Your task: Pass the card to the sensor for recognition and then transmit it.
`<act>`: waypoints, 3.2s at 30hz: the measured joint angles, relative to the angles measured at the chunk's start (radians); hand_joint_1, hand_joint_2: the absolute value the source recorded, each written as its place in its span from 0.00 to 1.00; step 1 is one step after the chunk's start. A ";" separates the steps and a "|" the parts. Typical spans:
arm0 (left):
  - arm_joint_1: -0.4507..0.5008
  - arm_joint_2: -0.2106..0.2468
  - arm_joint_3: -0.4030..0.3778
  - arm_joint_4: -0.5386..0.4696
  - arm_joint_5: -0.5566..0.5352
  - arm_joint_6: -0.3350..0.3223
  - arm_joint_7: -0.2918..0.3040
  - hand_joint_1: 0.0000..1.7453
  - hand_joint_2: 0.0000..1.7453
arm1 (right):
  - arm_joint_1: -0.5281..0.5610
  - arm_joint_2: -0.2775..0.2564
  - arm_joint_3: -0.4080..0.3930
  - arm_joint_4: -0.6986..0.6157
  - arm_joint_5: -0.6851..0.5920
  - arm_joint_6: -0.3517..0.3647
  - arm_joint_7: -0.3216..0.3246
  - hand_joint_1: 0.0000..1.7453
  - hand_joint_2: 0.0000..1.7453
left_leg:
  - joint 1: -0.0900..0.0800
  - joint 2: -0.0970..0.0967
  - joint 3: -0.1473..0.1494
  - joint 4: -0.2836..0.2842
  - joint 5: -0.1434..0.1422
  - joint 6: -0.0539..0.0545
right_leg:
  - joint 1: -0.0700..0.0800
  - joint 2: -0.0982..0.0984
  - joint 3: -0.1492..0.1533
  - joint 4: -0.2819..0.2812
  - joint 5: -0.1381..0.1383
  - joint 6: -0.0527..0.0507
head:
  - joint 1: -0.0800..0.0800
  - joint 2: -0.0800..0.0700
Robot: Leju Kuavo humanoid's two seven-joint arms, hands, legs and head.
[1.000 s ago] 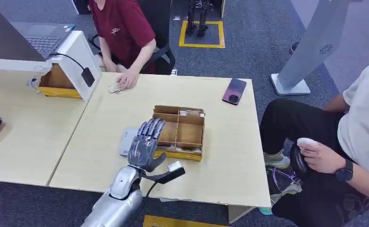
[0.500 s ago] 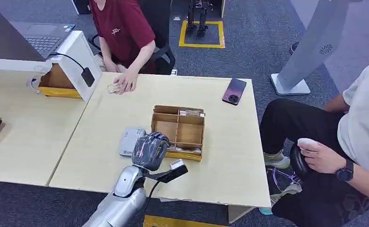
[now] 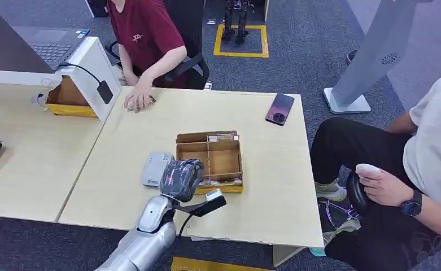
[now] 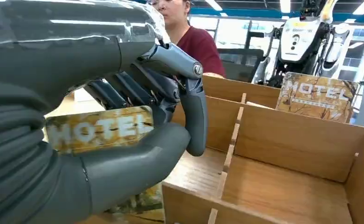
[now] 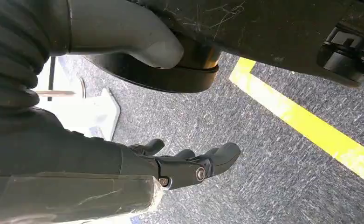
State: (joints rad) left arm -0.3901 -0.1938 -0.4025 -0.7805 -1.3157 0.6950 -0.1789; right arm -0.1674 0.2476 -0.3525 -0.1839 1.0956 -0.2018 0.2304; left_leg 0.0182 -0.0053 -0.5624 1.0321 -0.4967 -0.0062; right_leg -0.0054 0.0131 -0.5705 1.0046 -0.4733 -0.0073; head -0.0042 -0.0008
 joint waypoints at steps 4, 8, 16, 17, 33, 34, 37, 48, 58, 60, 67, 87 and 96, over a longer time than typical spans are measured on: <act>0.000 0.000 -0.002 0.006 0.011 0.000 -0.002 1.00 1.00 | 0.000 0.000 0.000 0.000 0.003 0.000 0.000 0.00 1.00 | 0.000 0.000 0.000 0.000 0.000 0.000 | 0.000 0.000 0.000 0.000 0.000 0.000 | 0.000 0.000; -0.002 -0.001 -0.006 0.010 0.041 0.000 -0.013 1.00 1.00 | 0.000 0.000 -0.001 0.000 0.004 0.000 0.000 0.00 1.00 | 0.000 0.000 0.000 0.000 0.000 0.000 | 0.000 0.000 0.000 0.000 0.000 0.000 | 0.000 0.000; -0.003 -0.006 -0.009 0.011 0.063 0.000 -0.019 0.95 1.00 | 0.000 -0.001 -0.005 0.000 0.004 -0.002 -0.003 0.00 1.00 | 0.000 0.000 0.000 0.000 0.000 0.000 | 0.000 0.000 0.000 0.000 0.000 0.000 | 0.000 0.000; -0.003 -0.007 -0.010 0.011 0.065 0.000 -0.019 0.05 1.00 | 0.000 -0.001 -0.005 0.000 0.004 0.000 -0.004 0.00 1.00 | 0.000 0.000 0.000 0.000 0.000 0.000 | 0.000 0.000 0.000 0.000 0.000 0.000 | 0.000 0.000; -0.010 -0.008 -0.016 0.011 0.079 0.009 -0.021 0.00 1.00 | -0.001 -0.001 -0.008 0.000 0.006 0.000 -0.003 0.00 1.00 | 0.000 0.000 0.000 0.000 0.000 0.000 | 0.000 0.000 0.001 0.000 0.000 0.000 | 0.000 0.000; -0.012 -0.008 -0.017 0.011 0.079 0.009 -0.021 0.00 1.00 | -0.001 -0.001 -0.008 0.000 0.006 0.000 -0.003 0.00 1.00 | 0.000 0.000 0.000 0.000 0.000 0.000 | 0.000 0.000 0.001 0.000 0.000 0.000 | 0.000 0.000; -0.014 -0.008 -0.018 0.011 0.079 0.010 -0.021 0.00 1.00 | -0.001 -0.001 -0.008 0.000 0.006 0.000 -0.003 0.00 1.00 | 0.000 0.000 0.000 0.000 0.000 0.000 | 0.000 0.000 0.001 0.000 0.000 0.000 | 0.000 0.000; -0.014 -0.008 -0.026 0.010 0.081 0.011 -0.021 0.00 1.00 | -0.001 -0.002 -0.009 0.000 0.014 0.002 -0.003 0.00 1.00 | 0.000 0.000 0.000 0.000 0.000 0.001 | 0.000 0.000 0.001 0.000 0.000 0.000 | 0.000 0.000; -0.010 -0.008 -0.031 -0.006 0.059 0.011 -0.026 0.00 1.00 | -0.002 -0.002 -0.022 0.000 0.024 0.002 0.000 0.00 1.00 | 0.000 0.000 0.000 0.000 0.000 0.001 | 0.000 0.000 0.001 0.000 0.000 0.000 | 0.000 0.000; -0.006 -0.009 -0.031 -0.013 0.054 0.011 -0.031 0.00 1.00 | -0.002 -0.002 -0.023 0.000 0.025 0.002 0.002 0.00 1.00 | 0.000 0.000 0.000 0.000 0.000 0.001 | 0.000 0.000 0.001 0.000 0.000 0.000 | 0.000 0.000; -0.003 -0.012 -0.031 -0.018 0.036 0.011 -0.020 0.00 1.00 | -0.004 -0.002 -0.024 0.000 0.034 0.003 0.003 0.00 1.00 | 0.000 0.000 0.000 0.000 0.000 0.001 | 0.000 0.000 0.001 0.000 0.000 0.000 | 0.000 0.000; -0.022 -0.027 -0.031 -0.010 0.032 0.011 -0.028 0.00 1.00 | -0.006 -0.002 -0.026 0.000 0.039 0.003 0.004 0.00 1.00 | 0.000 0.000 0.000 0.000 0.000 0.001 | 0.000 0.000 0.000 0.000 0.000 0.000 | 0.000 0.000; -0.015 -0.024 -0.041 -0.029 0.113 0.008 -0.084 0.00 1.00 | -0.006 -0.002 -0.035 0.000 0.037 -0.002 -0.003 0.00 1.00 | 0.000 0.000 0.000 0.000 0.000 0.001 | 0.000 0.000 0.000 0.000 0.000 0.000 | 0.000 0.000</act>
State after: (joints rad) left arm -0.4049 -0.2175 -0.4433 -0.8099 -1.2024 0.7031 -0.2628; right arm -0.1730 0.2453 -0.3876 -0.1839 1.1323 -0.2033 0.2270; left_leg 0.0181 -0.0054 -0.5623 1.0323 -0.4963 -0.0055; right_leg -0.0055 0.0127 -0.5700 1.0046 -0.4729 -0.0068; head -0.0042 -0.0008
